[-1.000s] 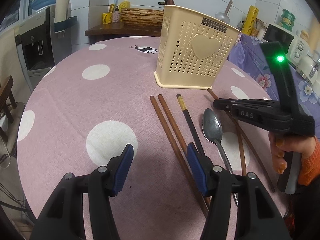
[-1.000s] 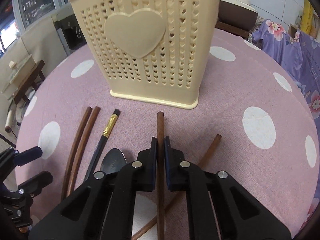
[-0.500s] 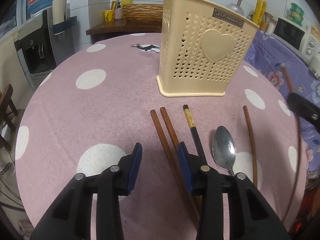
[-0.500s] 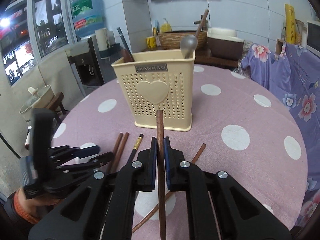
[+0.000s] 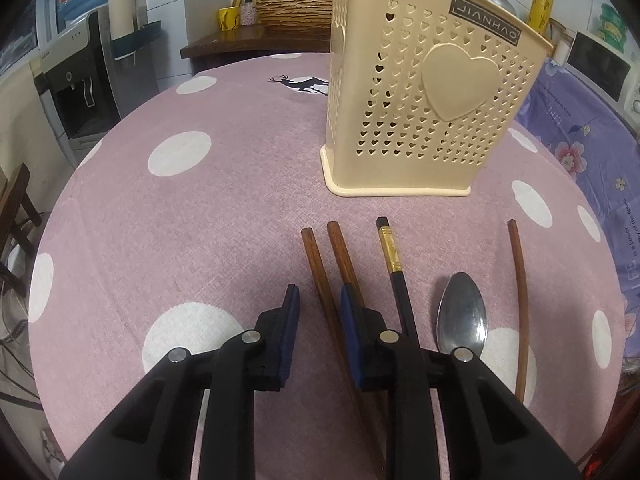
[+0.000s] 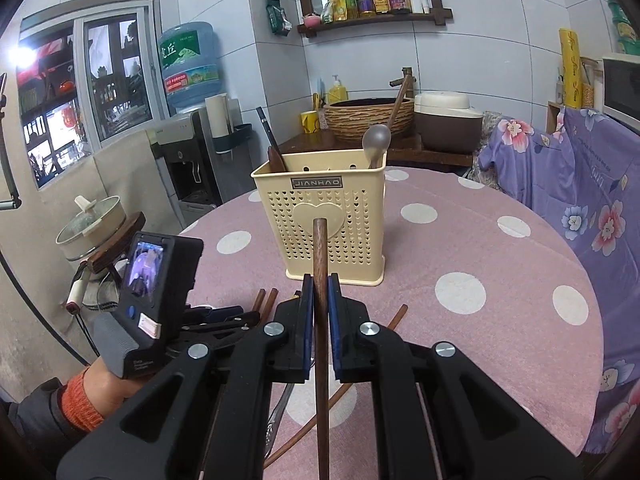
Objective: Organize utensils
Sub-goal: 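Grasp another brown chopstick with the left tool while the right tool holds its chopstick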
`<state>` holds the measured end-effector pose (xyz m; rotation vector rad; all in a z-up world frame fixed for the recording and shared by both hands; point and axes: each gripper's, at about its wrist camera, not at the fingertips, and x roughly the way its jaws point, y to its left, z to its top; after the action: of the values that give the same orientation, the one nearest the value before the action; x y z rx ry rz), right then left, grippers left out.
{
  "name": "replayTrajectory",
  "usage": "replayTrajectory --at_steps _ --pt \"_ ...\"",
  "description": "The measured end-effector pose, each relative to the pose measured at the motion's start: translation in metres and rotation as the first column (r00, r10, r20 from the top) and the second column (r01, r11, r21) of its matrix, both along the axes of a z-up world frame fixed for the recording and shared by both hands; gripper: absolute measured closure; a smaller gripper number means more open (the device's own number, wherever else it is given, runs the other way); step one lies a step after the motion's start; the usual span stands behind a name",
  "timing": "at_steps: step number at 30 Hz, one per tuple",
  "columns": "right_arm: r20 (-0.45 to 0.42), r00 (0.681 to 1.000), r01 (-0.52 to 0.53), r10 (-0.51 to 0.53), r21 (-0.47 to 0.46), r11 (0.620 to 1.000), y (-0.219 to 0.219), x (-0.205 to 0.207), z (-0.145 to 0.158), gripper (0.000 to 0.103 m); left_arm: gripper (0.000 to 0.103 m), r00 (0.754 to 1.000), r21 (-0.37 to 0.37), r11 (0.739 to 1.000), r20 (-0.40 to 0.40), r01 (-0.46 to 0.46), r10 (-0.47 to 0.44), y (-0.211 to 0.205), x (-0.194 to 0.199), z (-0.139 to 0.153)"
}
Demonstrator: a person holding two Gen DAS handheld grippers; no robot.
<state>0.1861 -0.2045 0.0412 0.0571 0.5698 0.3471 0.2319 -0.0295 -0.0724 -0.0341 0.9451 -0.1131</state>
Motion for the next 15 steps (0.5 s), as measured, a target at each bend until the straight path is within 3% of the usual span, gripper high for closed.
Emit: replayTrajectory --at_steps 8,15 --pt "0.015 1.000 0.004 -0.005 0.010 1.000 -0.002 -0.004 0.000 0.095 0.093 0.999 0.017 0.999 0.021 -0.038 0.037 -0.004 0.009 -0.001" --pt "0.017 1.000 0.015 -0.015 0.012 1.000 -0.003 -0.005 0.000 0.095 0.093 0.998 0.059 0.997 0.047 -0.048 0.046 -0.011 0.006 -0.003"
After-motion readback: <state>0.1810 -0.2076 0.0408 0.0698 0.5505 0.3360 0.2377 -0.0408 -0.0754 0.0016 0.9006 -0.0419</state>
